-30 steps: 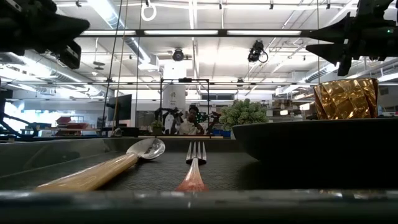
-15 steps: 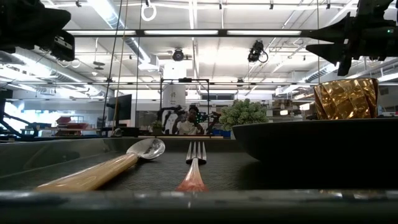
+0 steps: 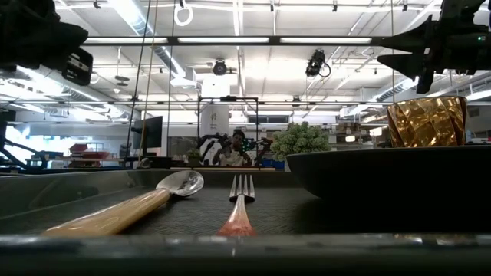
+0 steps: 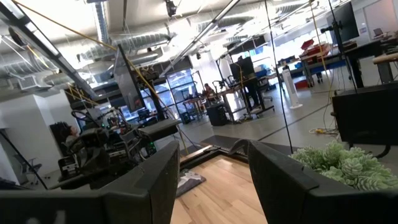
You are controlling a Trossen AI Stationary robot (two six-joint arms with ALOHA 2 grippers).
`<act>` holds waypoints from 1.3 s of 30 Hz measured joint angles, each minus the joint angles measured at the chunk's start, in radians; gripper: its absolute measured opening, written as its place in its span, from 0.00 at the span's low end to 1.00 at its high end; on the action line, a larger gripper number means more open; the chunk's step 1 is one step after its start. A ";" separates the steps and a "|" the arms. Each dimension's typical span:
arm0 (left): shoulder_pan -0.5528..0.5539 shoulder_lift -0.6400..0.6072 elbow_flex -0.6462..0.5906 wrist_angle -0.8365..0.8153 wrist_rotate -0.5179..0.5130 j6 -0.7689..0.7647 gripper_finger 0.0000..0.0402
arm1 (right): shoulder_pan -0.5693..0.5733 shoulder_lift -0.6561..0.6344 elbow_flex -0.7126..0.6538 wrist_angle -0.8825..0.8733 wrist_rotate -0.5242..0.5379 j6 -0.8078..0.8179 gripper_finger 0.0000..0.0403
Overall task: Pick and place plate/cup/fork/spoon on tray
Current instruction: Return to Home Position
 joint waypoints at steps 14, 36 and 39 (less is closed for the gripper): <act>0.000 0.000 0.000 0.015 -0.002 -0.001 0.09 | 0.000 0.000 0.000 0.000 0.000 0.000 0.49; 0.000 0.000 0.000 0.018 -0.002 -0.001 0.09 | 0.000 0.000 0.000 0.000 0.000 0.000 0.49; 0.000 0.000 0.000 0.018 -0.002 -0.001 0.09 | 0.000 0.000 0.000 0.000 0.000 0.000 0.49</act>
